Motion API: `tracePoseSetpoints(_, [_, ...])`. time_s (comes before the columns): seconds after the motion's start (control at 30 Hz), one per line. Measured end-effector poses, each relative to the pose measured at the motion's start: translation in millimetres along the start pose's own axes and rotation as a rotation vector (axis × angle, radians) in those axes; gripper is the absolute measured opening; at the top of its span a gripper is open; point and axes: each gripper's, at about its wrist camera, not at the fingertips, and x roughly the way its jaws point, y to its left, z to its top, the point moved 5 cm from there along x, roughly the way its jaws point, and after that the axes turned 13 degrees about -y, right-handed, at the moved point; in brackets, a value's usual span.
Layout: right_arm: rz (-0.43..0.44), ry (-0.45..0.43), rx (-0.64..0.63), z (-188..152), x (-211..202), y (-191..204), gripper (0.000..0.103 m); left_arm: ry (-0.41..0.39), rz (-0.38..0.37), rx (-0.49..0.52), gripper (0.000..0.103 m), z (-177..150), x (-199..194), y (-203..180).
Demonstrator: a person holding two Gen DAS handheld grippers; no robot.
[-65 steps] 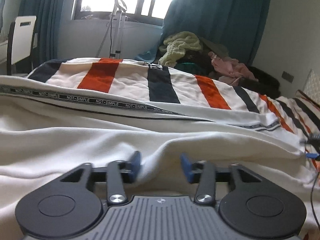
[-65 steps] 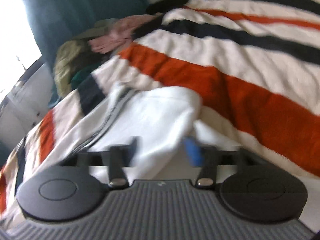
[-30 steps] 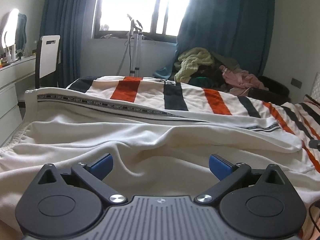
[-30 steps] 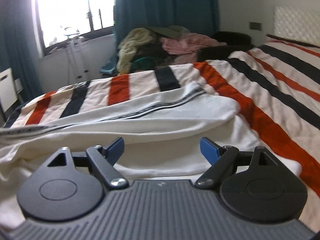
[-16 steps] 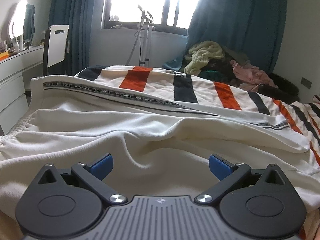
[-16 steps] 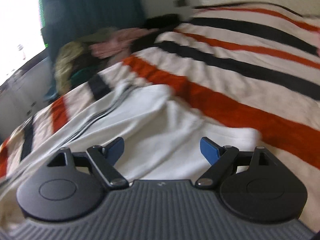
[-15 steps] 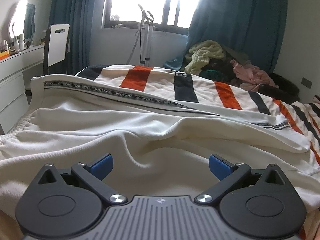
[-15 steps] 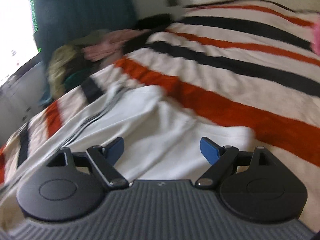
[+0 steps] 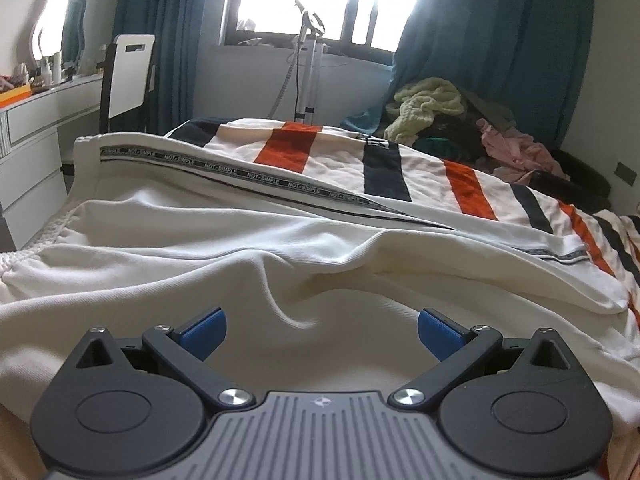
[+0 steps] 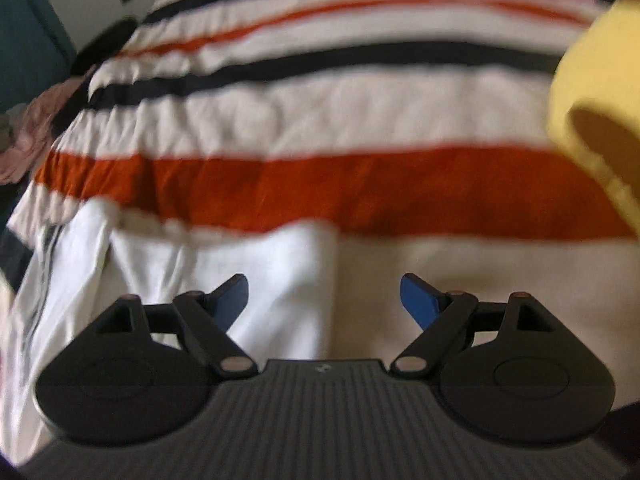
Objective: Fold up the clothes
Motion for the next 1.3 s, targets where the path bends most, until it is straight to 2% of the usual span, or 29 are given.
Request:
tracePoseSetpoints(0.07, [0.037,0.05,0.032,-7,7,3,0.087,0.011,0.01,-0.013,0.103,-1,2,3])
tracePoseSetpoints(0.13, [0.086,0.035,0.089,-6,6,6,0.086,0.021,0.016,-0.035,0.103,-2,3,6])
tracePoseSetpoints(0.27, [0.276,0.06,0.236,3,6,19,0.086,0.041,0.026,-0.08,0.103,-4,5,12])
tracePoseSetpoints(0.33, [0.307,0.086,0.254,2,12,23,0.083,0.052,0.032,-0.096,0.103,-6,7,14])
tracePoseSetpoints(0.37, [0.323,0.099,0.263,2,16,25,0.076,0.057,0.035,-0.103,0.103,-7,7,15])
tracePoseSetpoints(0.4, [0.334,0.108,0.271,2,18,26,0.074,0.063,0.037,-0.111,0.103,-8,8,16])
tracePoseSetpoints(0.43, [0.337,0.109,0.276,3,18,25,0.066,0.069,0.04,-0.119,0.103,-9,9,16])
tracePoseSetpoints(0.47, [0.34,0.11,0.282,4,19,24,0.052,0.074,0.043,-0.126,0.103,-10,10,17])
tracePoseSetpoints(0.57, [0.349,0.112,0.299,6,20,22,0.031,0.091,0.052,-0.15,0.103,-12,12,20])
tracePoseSetpoints(0.67, [0.359,0.115,0.317,9,21,20,0.019,0.107,0.064,-0.176,0.103,-15,14,24])
tracePoseSetpoints(0.77, [0.368,0.118,0.334,11,22,17,0.016,0.115,0.096,-0.239,0.103,-16,12,37])
tracePoseSetpoints(0.87, [0.381,0.114,0.347,14,22,16,0.014,0.097,0.132,-0.363,0.103,-15,1,59])
tracePoseSetpoints(1.03, [0.449,0.021,0.313,32,5,19,0.012,0.042,0.173,-0.587,0.103,-2,-20,102])
tracePoseSetpoints(1.2, [0.476,0.009,0.305,41,4,14,0.012,-0.006,0.2,-0.705,0.103,32,-43,150])
tracePoseSetpoints(1.3, [0.467,0.042,0.336,39,11,8,0.012,-0.02,0.232,-0.779,0.103,48,-64,195])
